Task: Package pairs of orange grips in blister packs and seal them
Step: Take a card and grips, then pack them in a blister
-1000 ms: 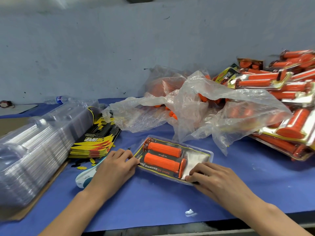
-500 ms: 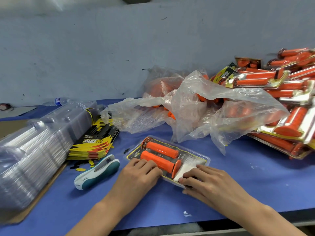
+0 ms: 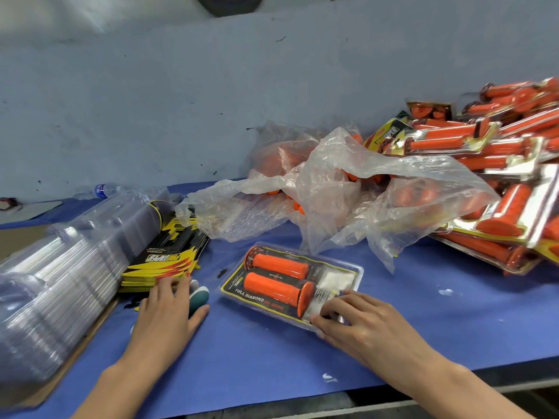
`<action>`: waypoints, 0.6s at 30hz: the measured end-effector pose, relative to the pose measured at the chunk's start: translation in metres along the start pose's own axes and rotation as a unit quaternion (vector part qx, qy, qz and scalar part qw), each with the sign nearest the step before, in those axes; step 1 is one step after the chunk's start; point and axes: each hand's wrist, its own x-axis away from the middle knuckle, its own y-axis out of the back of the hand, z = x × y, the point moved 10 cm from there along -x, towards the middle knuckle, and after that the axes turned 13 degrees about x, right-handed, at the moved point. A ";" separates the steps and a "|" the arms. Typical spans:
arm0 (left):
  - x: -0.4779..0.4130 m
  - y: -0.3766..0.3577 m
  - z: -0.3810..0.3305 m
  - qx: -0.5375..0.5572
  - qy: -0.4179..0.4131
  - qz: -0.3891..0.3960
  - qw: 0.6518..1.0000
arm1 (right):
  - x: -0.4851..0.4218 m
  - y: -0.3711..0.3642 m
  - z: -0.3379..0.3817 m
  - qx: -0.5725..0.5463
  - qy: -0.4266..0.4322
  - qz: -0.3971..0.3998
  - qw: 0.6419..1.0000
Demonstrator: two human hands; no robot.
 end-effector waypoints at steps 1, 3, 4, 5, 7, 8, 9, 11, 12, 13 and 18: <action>0.000 0.000 0.007 0.000 0.033 0.005 0.999 | 0.000 0.000 0.001 0.002 0.001 0.002 1.000; 0.000 0.000 0.011 -0.018 0.054 0.020 0.998 | -0.001 0.000 0.002 0.010 0.000 -0.001 1.000; -0.001 0.002 0.008 -0.002 0.049 0.022 0.999 | -0.001 0.001 0.002 0.014 -0.001 -0.003 1.000; -0.001 0.007 0.001 0.057 0.045 0.021 0.997 | -0.001 0.001 0.002 0.016 -0.004 -0.007 1.000; -0.001 0.020 -0.019 0.250 0.049 0.031 0.967 | -0.002 0.000 0.000 0.019 -0.010 -0.013 1.000; 0.001 0.023 -0.030 0.350 0.065 0.059 0.933 | -0.002 0.000 -0.001 0.021 -0.014 -0.013 1.000; 0.005 0.021 -0.042 0.435 0.094 0.104 0.889 | -0.003 -0.001 -0.003 0.025 -0.019 -0.011 0.999; 0.028 0.001 -0.064 0.510 0.171 0.244 0.807 | -0.004 -0.002 -0.005 0.034 -0.025 -0.006 0.999; 0.046 -0.007 -0.075 0.505 0.196 0.319 0.778 | -0.005 -0.002 -0.005 0.038 -0.026 -0.005 0.999; 0.061 -0.014 -0.086 0.495 0.208 0.376 0.755 | -0.006 -0.001 -0.004 0.040 -0.026 -0.004 0.999; 0.078 -0.034 -0.118 0.530 0.220 0.425 0.700 | -0.008 0.002 -0.004 0.042 -0.032 -0.007 0.999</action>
